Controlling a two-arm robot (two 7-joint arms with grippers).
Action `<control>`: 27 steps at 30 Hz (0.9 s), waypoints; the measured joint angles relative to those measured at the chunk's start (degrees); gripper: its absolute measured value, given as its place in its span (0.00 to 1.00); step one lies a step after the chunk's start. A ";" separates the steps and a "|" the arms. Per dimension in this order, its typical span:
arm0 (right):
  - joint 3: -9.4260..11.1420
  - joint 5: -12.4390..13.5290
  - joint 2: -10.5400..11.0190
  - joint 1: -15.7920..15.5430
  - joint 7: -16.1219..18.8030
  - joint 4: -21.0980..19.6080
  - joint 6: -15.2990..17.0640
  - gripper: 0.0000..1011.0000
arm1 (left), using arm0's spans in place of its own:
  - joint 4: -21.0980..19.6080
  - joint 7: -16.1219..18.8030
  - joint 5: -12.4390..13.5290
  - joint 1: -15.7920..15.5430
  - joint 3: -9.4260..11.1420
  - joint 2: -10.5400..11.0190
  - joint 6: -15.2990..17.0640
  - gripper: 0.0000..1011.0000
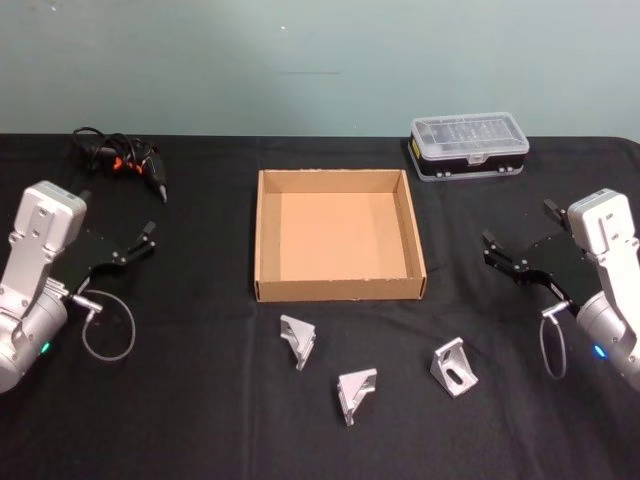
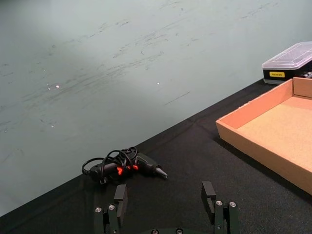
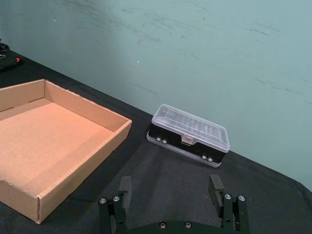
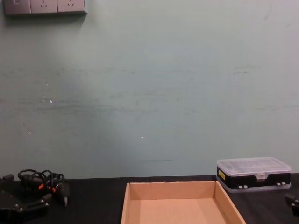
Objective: Use one hand to pick up the angle iron from the table and place it into the box.
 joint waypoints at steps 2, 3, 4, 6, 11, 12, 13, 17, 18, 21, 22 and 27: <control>0.00 0.00 0.00 0.00 0.00 0.00 0.00 0.99 | 0.00 0.00 0.00 0.00 0.00 0.00 0.00 0.99; 0.00 0.00 0.00 0.00 0.00 0.00 0.00 0.99 | 0.00 0.00 0.01 0.00 0.00 0.00 0.00 0.99; 0.00 0.00 0.00 0.00 0.00 0.00 0.00 0.99 | 0.00 0.00 0.00 0.00 0.00 0.00 0.00 0.99; 0.00 0.00 0.00 0.00 0.00 0.00 0.00 0.99 | 0.00 0.00 0.00 0.00 0.00 0.00 0.00 0.99; 0.00 0.00 0.00 0.00 0.00 0.00 0.00 0.99 | 0.00 0.00 0.00 0.00 0.00 0.00 0.00 0.99; 0.00 0.00 0.00 0.00 0.00 0.00 0.00 0.99 | 0.00 0.00 0.00 0.00 0.00 0.00 0.00 0.99; 0.00 0.00 0.00 0.00 0.00 0.00 0.00 0.99 | 0.00 0.00 0.00 0.00 0.00 0.00 0.00 0.99; 0.00 0.00 0.00 0.00 0.00 0.00 0.00 0.99 | 0.00 0.00 0.00 0.00 0.00 0.00 0.00 0.99; 0.00 0.00 0.00 0.00 0.00 0.00 0.00 0.99 | 0.00 0.00 0.00 0.00 0.00 0.00 0.00 0.99; 0.00 0.00 0.00 0.00 0.00 0.00 0.00 0.99 | 0.00 0.00 0.01 0.00 0.00 0.00 0.00 0.99; 0.00 0.00 0.00 0.00 0.00 0.00 0.00 0.99 | 0.00 0.00 0.00 0.00 0.00 0.00 0.00 0.99; 0.00 0.00 0.00 0.00 0.00 0.00 0.00 0.99 | 0.00 0.00 0.00 0.00 0.00 0.00 0.00 0.99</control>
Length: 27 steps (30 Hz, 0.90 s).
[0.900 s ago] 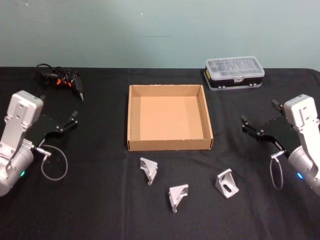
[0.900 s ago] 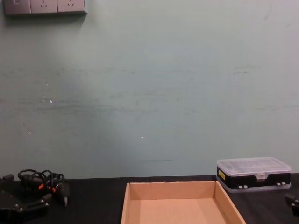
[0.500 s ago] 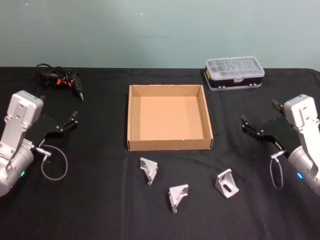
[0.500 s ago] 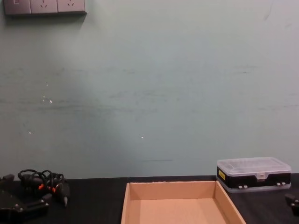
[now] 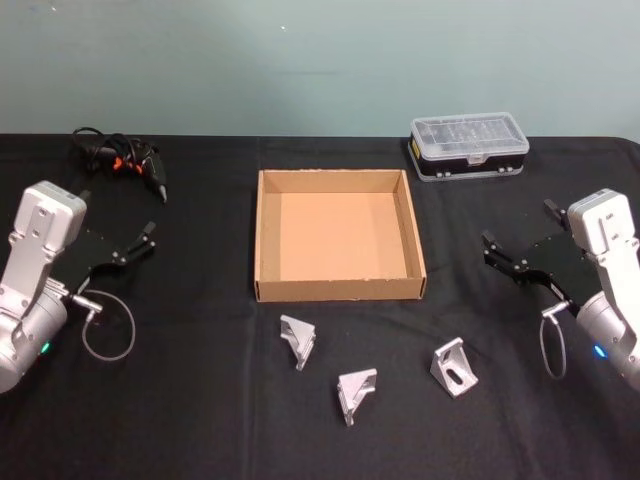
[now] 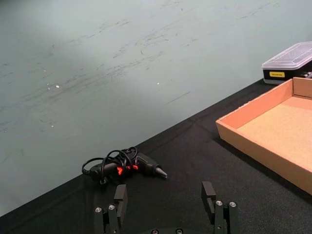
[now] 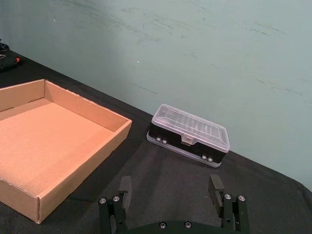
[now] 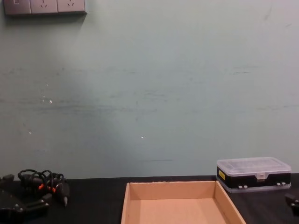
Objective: Use one hand to pick up the angle iron from the table and place it into the box.
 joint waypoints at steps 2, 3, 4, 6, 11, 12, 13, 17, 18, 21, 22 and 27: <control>0.00 0.00 0.00 0.00 0.00 0.00 0.00 0.99 | 0.00 0.00 0.00 0.00 0.00 0.00 0.00 0.99; 0.00 0.00 0.00 0.00 0.00 0.00 0.00 0.99 | 0.00 0.00 0.00 0.00 0.00 0.00 0.00 0.99; 0.00 0.00 0.00 0.00 0.00 0.00 0.00 0.99 | 0.00 0.00 0.00 0.00 0.00 0.00 0.00 0.99; 0.00 0.00 0.00 0.00 0.00 0.00 0.00 0.99 | 0.00 0.00 0.00 0.00 0.00 0.00 0.00 0.99; 0.00 0.00 0.00 0.00 0.00 0.00 0.00 0.99 | 0.00 0.00 0.00 0.00 0.00 0.00 0.00 0.99; 0.00 0.00 0.00 0.00 0.00 0.00 0.00 0.99 | 0.00 0.00 0.00 0.00 0.00 0.00 0.00 0.99; 0.00 0.00 0.00 0.00 0.00 0.00 0.00 0.99 | 0.00 0.00 0.00 0.00 0.00 0.00 0.00 0.99; 0.00 0.00 0.00 0.00 0.00 0.00 0.00 0.99 | 0.00 0.00 0.00 0.00 0.00 0.00 0.00 0.99; 0.00 0.00 0.00 0.00 0.00 0.00 0.00 0.99 | 0.00 0.00 0.00 0.00 0.00 0.00 0.00 0.99; 0.00 0.00 0.00 0.00 0.00 0.00 0.00 0.99 | 0.00 0.00 0.00 0.00 0.00 0.00 0.00 0.99; 0.00 0.00 0.00 0.00 0.00 0.00 0.00 0.99 | 0.00 0.00 0.01 0.00 0.00 0.00 0.00 0.99; 0.00 0.00 0.00 0.00 0.00 0.00 0.00 0.99 | 0.00 0.00 0.00 0.00 0.00 0.00 0.00 0.99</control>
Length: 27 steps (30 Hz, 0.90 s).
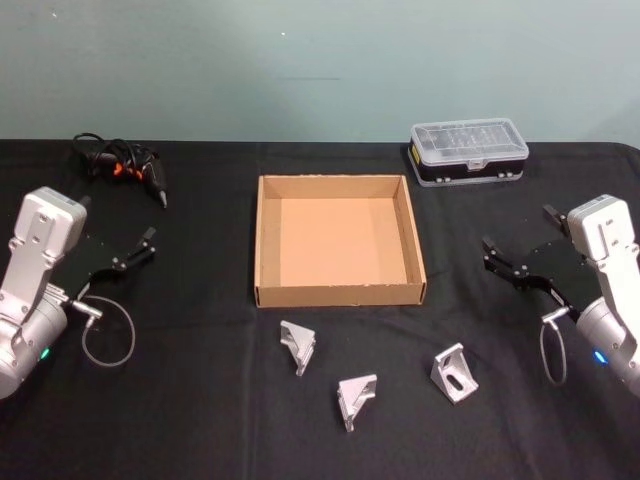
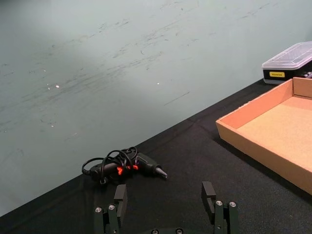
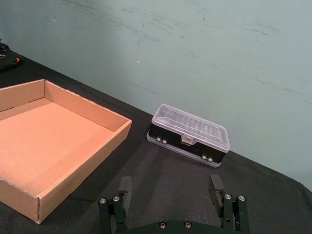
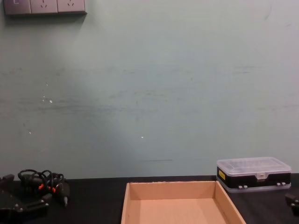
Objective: Use one hand to pick up the angle iron from the table and place it into the box.
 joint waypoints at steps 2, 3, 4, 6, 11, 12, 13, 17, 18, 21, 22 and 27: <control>0.00 0.00 0.00 0.00 0.00 0.00 0.00 0.99 | 0.00 0.00 0.00 0.00 -0.01 0.00 0.00 0.99; 0.00 0.00 0.00 0.00 0.00 0.00 0.00 0.99 | 0.00 0.00 0.00 0.00 0.00 0.00 0.00 0.99; 0.00 0.00 0.00 0.00 0.00 0.00 0.00 0.99 | 0.00 0.00 0.00 0.00 0.00 0.00 0.00 0.99; 0.00 0.00 0.00 0.00 0.00 0.00 0.00 0.99 | 0.00 0.00 0.00 0.00 0.00 0.00 0.00 0.99; 0.00 0.00 0.00 0.00 0.00 0.00 0.00 0.99 | 0.00 0.00 0.00 0.00 0.00 0.00 0.00 0.99; 0.00 0.00 0.00 0.00 0.00 0.00 0.00 0.99 | 0.00 0.00 0.00 0.00 0.00 0.00 0.00 0.99; 0.00 0.00 0.00 0.00 0.00 0.00 0.00 0.99 | 0.00 0.00 0.00 0.00 0.00 0.00 0.00 0.99; 0.00 0.00 0.00 0.00 0.00 0.00 0.00 0.99 | 0.00 0.00 0.00 0.00 0.00 0.00 0.00 0.99; 0.00 0.00 0.00 0.00 0.00 0.00 0.00 0.99 | 0.00 0.00 0.00 0.00 0.00 0.00 0.00 0.99; 0.00 0.00 0.00 0.00 0.00 0.00 0.00 0.99 | 0.00 0.00 0.00 0.00 0.00 0.00 0.00 0.99; 0.00 0.00 0.00 0.00 0.00 0.00 0.00 0.99 | 0.00 0.00 0.00 0.00 0.00 0.00 0.00 0.99; 0.00 0.00 0.00 0.00 0.00 0.00 0.00 0.99 | 0.00 0.00 0.00 0.00 0.00 0.00 0.00 0.99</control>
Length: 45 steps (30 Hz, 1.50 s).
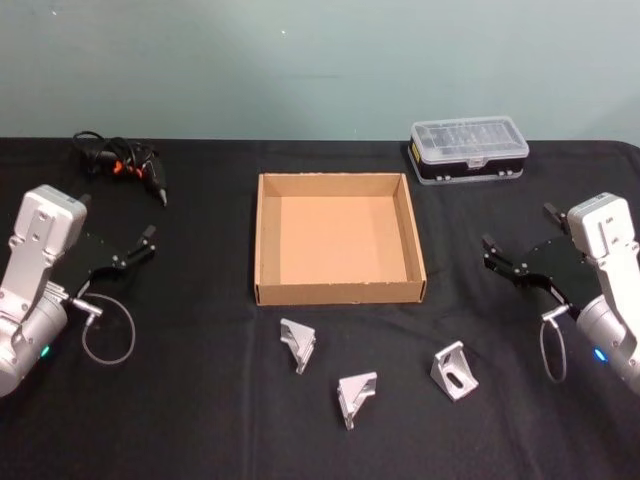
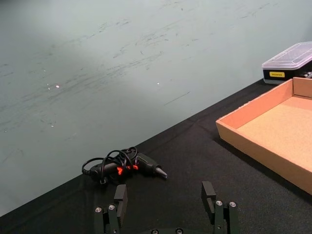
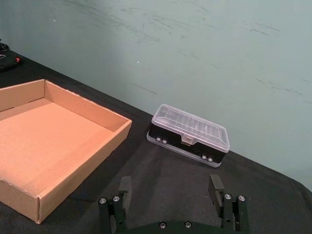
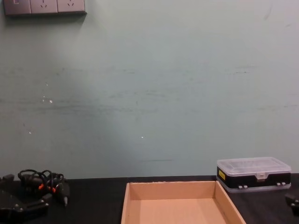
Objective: Use one hand to pick up the angle iron from the table and place it into the box.
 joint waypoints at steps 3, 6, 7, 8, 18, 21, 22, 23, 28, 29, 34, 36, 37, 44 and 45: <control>0.08 -0.03 -0.04 -0.03 0.01 0.00 0.00 0.99 | 0.00 0.00 0.00 0.00 0.00 0.00 0.00 0.99; 0.50 -0.18 -0.15 -0.32 0.02 -0.20 0.10 0.99 | 0.00 0.00 0.00 0.00 0.00 0.00 0.00 0.99; 0.91 -0.16 -0.21 -0.61 0.03 -0.53 0.20 0.99 | 0.00 0.00 0.00 0.00 0.00 0.00 0.00 0.99; 1.20 0.00 -0.22 -0.81 0.05 -0.75 0.25 0.99 | 0.00 0.00 0.00 0.00 0.00 0.00 0.00 0.99; 5.76 5.04 1.96 -5.15 3.80 -7.01 2.33 0.99 | 0.00 0.00 0.00 0.00 0.00 0.00 0.00 0.99; 7.42 6.72 3.59 -6.89 5.20 -10.11 4.10 0.99 | 0.00 0.00 0.00 0.00 0.01 0.00 0.00 0.99; 7.77 7.15 3.92 -7.23 5.56 -10.78 4.51 0.99 | 0.00 0.00 0.00 0.00 0.00 0.00 0.00 0.99; 8.17 7.72 4.35 -7.68 6.01 -11.51 5.12 0.99 | 0.00 0.00 0.00 0.00 0.00 0.00 0.00 0.99; 11.55 12.12 7.11 -10.86 9.15 -16.75 9.47 0.99 | 0.00 0.00 0.00 0.00 0.00 0.00 0.00 0.99; 11.91 12.60 7.40 -11.22 9.55 -17.29 9.93 0.99 | 0.00 0.00 0.00 0.00 0.00 0.00 0.00 0.99; 14.83 16.94 9.83 -14.11 13.02 -21.73 14.56 0.99 | 0.00 0.00 0.00 0.00 0.00 0.00 0.00 0.99; 15.94 18.75 10.56 -15.31 14.37 -23.41 16.53 0.99 | 0.00 0.00 0.00 0.00 0.00 0.00 0.00 0.99; 16.25 19.32 10.76 -15.66 14.83 -23.89 17.22 0.99 | 0.00 0.00 0.00 0.00 0.00 0.00 0.00 0.99; 17.22 22.57 11.39 -17.94 17.47 -27.03 22.65 0.99 | 0.00 0.00 0.00 0.00 0.00 0.00 0.00 0.99; 17.17 22.87 11.37 -18.09 17.71 -27.21 23.37 0.99 | 0.00 0.00 0.00 0.00 0.00 0.00 0.00 0.99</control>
